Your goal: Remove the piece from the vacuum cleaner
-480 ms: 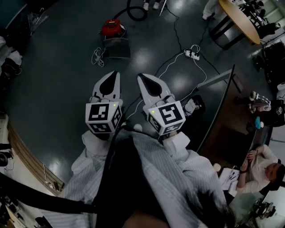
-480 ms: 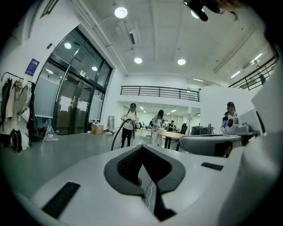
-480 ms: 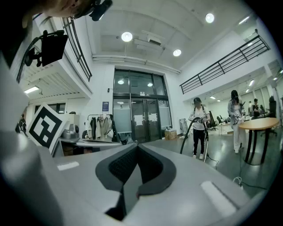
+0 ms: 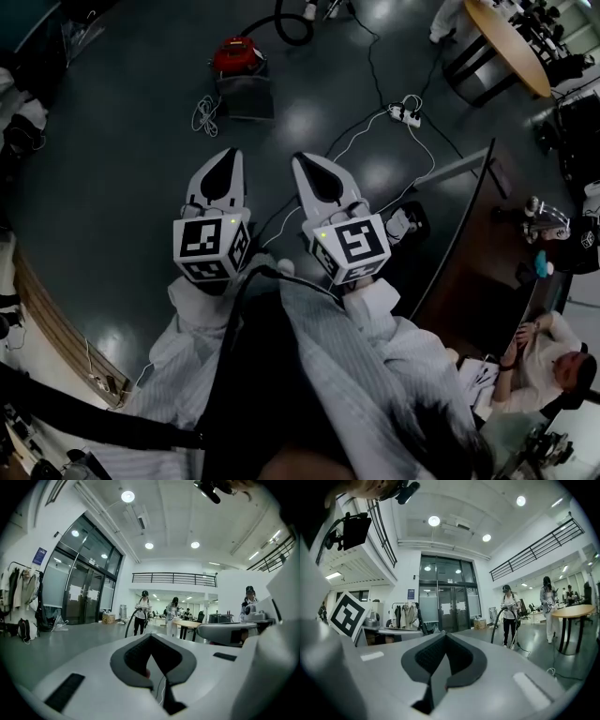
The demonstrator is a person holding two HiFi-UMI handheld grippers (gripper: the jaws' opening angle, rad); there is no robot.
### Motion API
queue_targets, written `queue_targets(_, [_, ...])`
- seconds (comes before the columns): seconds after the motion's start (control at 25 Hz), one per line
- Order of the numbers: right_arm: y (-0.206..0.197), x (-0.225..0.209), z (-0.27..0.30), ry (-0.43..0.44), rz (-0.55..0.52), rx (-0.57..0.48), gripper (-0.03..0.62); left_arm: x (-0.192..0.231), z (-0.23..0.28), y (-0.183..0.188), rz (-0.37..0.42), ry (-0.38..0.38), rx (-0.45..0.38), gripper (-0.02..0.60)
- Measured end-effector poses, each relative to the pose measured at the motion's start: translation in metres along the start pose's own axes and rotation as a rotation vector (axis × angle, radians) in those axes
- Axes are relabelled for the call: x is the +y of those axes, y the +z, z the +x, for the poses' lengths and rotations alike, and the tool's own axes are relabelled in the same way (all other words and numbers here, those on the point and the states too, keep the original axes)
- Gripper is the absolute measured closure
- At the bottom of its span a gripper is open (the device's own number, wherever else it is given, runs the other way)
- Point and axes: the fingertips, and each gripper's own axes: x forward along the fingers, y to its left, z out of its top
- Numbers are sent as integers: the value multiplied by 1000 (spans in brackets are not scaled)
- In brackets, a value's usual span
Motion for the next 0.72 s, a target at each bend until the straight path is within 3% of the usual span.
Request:
queue_targets(0.4, [-28, -29, 43, 10, 87, 45, 592, 49, 27, -16, -12, 99, 56, 578])
queue_targets(0.72, [-49, -72, 161, 105, 98, 89, 592, 123, 137, -7, -8, 101, 56, 578])
